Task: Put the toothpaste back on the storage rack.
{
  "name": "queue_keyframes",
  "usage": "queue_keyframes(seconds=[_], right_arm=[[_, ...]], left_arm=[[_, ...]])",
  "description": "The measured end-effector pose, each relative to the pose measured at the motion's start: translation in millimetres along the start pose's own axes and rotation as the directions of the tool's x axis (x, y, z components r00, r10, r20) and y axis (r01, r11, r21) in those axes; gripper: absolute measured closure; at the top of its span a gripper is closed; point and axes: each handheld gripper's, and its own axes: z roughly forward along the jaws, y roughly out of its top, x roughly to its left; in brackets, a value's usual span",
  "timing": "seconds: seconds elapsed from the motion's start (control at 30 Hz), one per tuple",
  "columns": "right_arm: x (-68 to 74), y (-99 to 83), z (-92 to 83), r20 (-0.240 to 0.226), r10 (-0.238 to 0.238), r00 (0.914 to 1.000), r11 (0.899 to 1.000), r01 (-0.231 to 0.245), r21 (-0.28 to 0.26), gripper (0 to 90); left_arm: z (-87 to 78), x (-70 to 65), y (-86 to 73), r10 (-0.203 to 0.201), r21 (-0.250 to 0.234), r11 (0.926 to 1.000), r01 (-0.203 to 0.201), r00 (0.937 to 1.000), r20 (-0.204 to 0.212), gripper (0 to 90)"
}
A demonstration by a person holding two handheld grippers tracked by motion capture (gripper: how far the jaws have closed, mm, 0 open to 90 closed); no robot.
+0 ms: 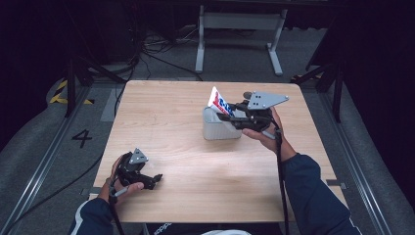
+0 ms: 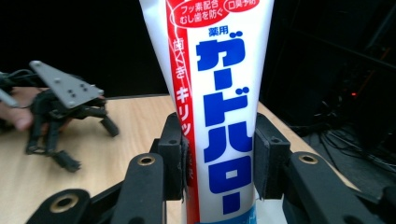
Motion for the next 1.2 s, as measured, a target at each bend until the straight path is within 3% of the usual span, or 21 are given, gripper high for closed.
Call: queue_keyframes(seconds=[0.33,0.7,1.2], right_arm=[[-25.9,-0.1,21.3,0.064,0.017,0.9978,0.999,-0.019,0.033,63.3],[-50.7,-16.8,40.8,0.091,0.084,0.9923,0.995,-0.088,0.038,63.1],[-63.6,-41.4,50.9,0.107,0.134,0.9851,0.988,-0.142,0.063,62.7]], left_arm=[[-0.6,0.0,0.3,-0.001,0.006,1.0000,0.001,1.0000,0.002,0.2],[0.0,-0.1,0.1,-0.002,-0.001,1.0000,0.002,1.0000,-0.001,0.2],[-0.1,0.1,0.1,0.002,0.001,1.0000,-0.002,1.0000,-0.002,0.1]])
